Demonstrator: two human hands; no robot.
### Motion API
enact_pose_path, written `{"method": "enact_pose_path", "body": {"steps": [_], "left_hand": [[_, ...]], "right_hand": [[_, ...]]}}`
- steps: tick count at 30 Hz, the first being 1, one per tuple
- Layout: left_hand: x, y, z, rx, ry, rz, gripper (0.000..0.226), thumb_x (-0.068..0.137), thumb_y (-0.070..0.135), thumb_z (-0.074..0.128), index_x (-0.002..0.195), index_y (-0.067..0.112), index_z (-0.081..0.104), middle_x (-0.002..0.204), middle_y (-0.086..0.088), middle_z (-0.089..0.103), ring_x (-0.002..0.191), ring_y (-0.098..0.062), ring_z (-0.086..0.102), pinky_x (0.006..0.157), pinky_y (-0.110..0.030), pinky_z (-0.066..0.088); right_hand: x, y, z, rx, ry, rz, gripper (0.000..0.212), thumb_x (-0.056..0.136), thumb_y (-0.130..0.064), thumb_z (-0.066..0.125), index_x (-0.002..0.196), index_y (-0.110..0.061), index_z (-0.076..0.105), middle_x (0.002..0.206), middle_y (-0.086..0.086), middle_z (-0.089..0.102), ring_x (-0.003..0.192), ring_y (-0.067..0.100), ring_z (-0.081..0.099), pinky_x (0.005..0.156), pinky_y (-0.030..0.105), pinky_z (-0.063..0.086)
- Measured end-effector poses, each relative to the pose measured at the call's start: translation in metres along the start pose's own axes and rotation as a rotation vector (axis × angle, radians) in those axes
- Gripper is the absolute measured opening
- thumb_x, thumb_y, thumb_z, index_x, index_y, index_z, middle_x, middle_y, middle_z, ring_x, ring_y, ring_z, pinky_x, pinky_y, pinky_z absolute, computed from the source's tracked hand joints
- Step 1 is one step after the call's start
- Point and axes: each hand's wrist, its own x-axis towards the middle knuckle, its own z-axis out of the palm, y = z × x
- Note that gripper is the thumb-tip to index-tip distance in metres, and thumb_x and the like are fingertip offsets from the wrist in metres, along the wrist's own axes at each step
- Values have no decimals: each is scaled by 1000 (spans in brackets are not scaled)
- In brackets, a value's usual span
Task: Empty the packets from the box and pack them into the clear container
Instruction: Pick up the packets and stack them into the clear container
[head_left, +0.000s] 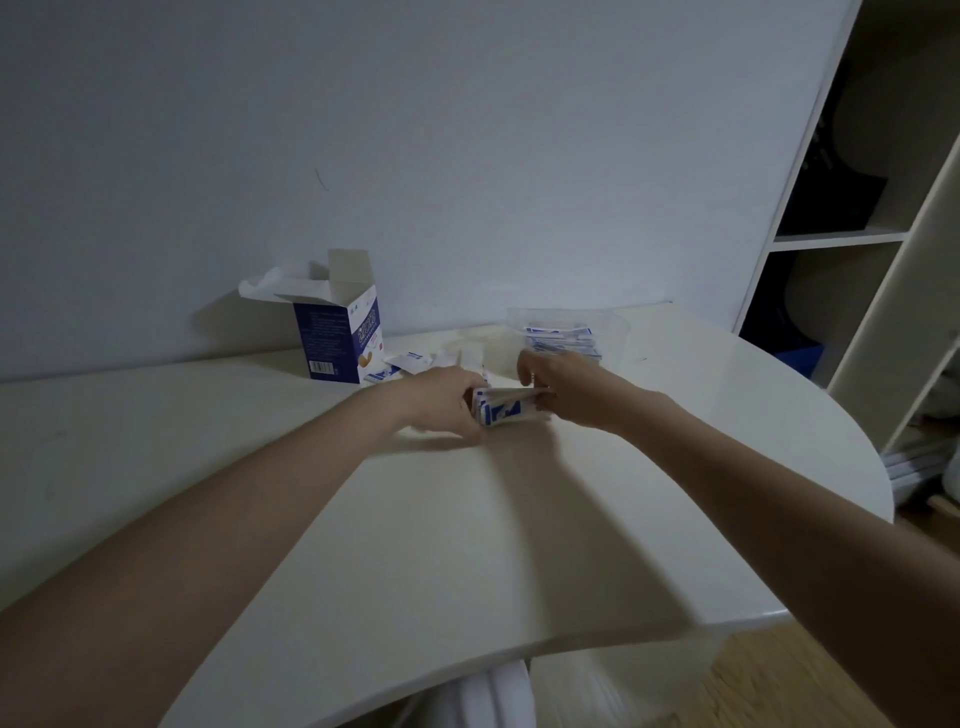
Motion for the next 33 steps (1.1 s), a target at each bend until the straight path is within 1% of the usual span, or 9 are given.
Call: {"method": "enact_pose_path", "body": {"steps": [2, 7, 10, 13, 16, 21, 24, 27, 33], "left_hand": [[-1, 0, 7, 12, 105, -15, 6, 81, 23, 63, 78, 20, 59, 68, 4, 52, 61, -12, 47, 54, -24, 35], [-1, 4, 16, 164, 161, 18, 17, 89, 18, 55, 91, 3, 62, 71, 1, 48, 74, -20, 48, 53, -26, 27], [1, 3, 20, 180, 151, -1, 32, 90, 9, 47, 59, 12, 41, 75, -9, 51, 73, -23, 52, 61, -24, 29], [0, -1, 18, -20, 126, -57, 26, 87, 3, 47, 62, 11, 46, 71, -9, 57, 64, -18, 54, 60, -22, 36], [5, 0, 2, -241, 214, -57, 9, 85, 4, 58, 79, 6, 64, 70, -5, 59, 62, -12, 56, 60, -21, 42], [43, 32, -39, -856, 518, -83, 20, 84, -4, 62, 104, -5, 61, 79, -11, 60, 61, -14, 59, 62, -15, 55], [76, 51, -50, -613, 610, -133, 22, 83, 6, 66, 104, 3, 65, 98, -12, 64, 81, -23, 64, 83, -31, 56], [103, 60, -51, -319, 547, -187, 29, 82, 14, 67, 110, 7, 65, 112, -10, 65, 104, -27, 61, 86, -27, 47], [125, 63, -40, 124, 299, -284, 26, 81, 9, 57, 106, 12, 65, 105, -3, 64, 96, -23, 58, 86, -31, 37]], "right_hand": [[-4, -2, 0, 1, -5, -11, 27, 89, -9, 54, 115, -11, 50, 105, 13, 64, 96, 28, 58, 78, 38, 48], [-9, 4, 1, -192, -58, -22, 24, 97, -20, 43, 102, -7, 62, 102, 12, 64, 96, 29, 59, 73, 34, 45], [-10, 4, 2, -40, -70, 36, 19, 92, -12, 49, 93, -2, 66, 94, 17, 68, 80, 27, 56, 72, 32, 44], [-10, 1, 0, 140, -64, 70, 17, 90, -12, 55, 94, -2, 67, 81, 10, 68, 76, 16, 60, 66, 25, 42], [-5, 13, -11, 332, -20, 139, 13, 87, -10, 59, 75, -13, 63, 54, -8, 63, 46, -9, 55, 59, 17, 40], [14, 35, -53, 780, 372, 333, 9, 81, -15, 70, 86, -10, 64, 58, 2, 61, 37, 0, 50, 42, 11, 40], [31, 51, -66, 770, 471, 457, 9, 83, -14, 68, 91, -12, 67, 71, 4, 60, 55, 11, 49, 46, 17, 35], [42, 65, -64, 651, 467, 573, 19, 83, -9, 64, 102, -8, 66, 92, 8, 57, 75, 19, 50, 57, 21, 39], [53, 75, -42, 399, 228, 656, 24, 79, -10, 66, 101, -3, 66, 103, 14, 66, 90, 27, 61, 73, 29, 47]]}}
